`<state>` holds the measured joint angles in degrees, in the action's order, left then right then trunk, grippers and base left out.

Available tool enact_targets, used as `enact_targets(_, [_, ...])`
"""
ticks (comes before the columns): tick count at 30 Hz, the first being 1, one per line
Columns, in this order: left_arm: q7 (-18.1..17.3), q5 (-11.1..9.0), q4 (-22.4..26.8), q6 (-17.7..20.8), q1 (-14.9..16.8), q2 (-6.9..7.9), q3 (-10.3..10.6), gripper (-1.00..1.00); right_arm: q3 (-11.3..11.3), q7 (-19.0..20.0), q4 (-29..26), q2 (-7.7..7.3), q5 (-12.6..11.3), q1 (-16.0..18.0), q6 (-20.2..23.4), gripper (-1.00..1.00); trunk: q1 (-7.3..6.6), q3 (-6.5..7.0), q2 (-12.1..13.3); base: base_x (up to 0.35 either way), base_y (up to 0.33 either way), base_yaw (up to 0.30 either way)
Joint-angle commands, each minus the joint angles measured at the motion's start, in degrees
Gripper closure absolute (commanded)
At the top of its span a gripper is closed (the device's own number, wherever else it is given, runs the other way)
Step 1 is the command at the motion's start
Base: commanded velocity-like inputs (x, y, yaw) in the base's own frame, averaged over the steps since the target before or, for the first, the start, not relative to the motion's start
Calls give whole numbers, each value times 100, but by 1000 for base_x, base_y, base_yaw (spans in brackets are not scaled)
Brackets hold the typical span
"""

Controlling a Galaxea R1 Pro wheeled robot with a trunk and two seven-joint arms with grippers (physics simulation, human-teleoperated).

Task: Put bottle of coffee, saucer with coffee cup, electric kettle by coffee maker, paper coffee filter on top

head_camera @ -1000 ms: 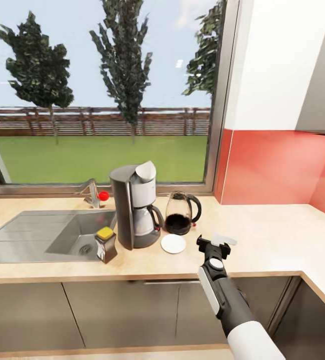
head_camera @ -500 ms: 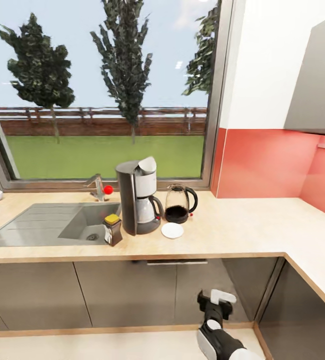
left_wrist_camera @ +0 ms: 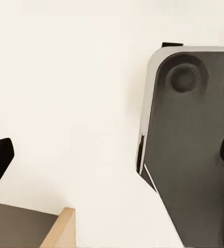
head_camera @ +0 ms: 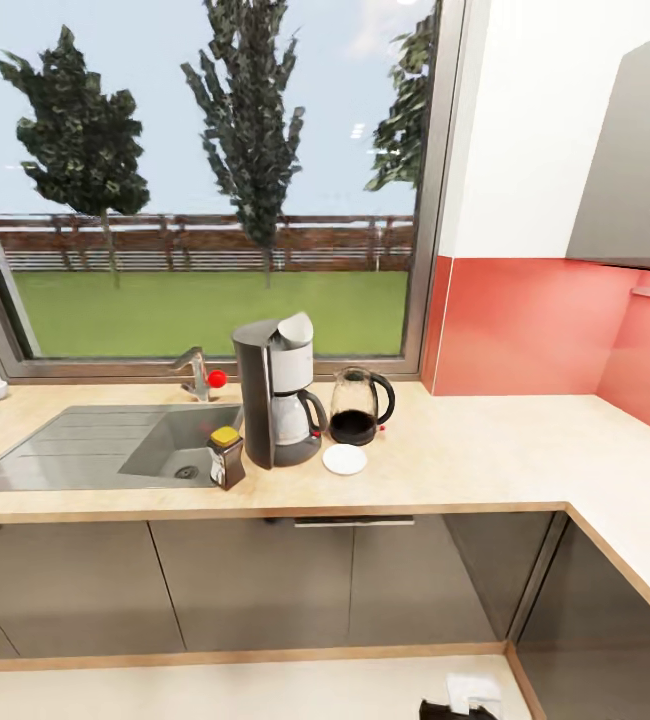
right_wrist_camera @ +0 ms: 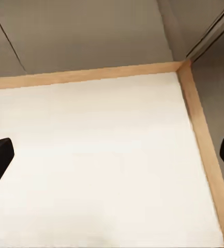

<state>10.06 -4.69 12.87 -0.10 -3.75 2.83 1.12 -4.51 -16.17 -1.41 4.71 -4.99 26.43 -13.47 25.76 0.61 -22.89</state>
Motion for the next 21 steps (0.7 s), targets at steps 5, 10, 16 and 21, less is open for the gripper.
enact_targets(5, [-1,-57,48,-303,-11,-15,1,-100,-83,473,3,-83,404,-43,607,-100,2,0,-3,0,0,0])
enact_targets(10, [-4,-63,49,-343,-12,-29,-9,-100,-71,607,-4,-106,827,-57,665,-100,2,0,-3,0,0,0])
enact_targets(16, [-4,-66,49,-350,-12,-37,-25,-100,-59,617,-1,-119,874,-68,670,-100,2,0,-3,0,0,0])
enact_targets(21, [4,-67,50,-342,-12,-37,-24,-100,-59,607,0,-119,877,-136,671,-100,2,0,-3,0,0,0])
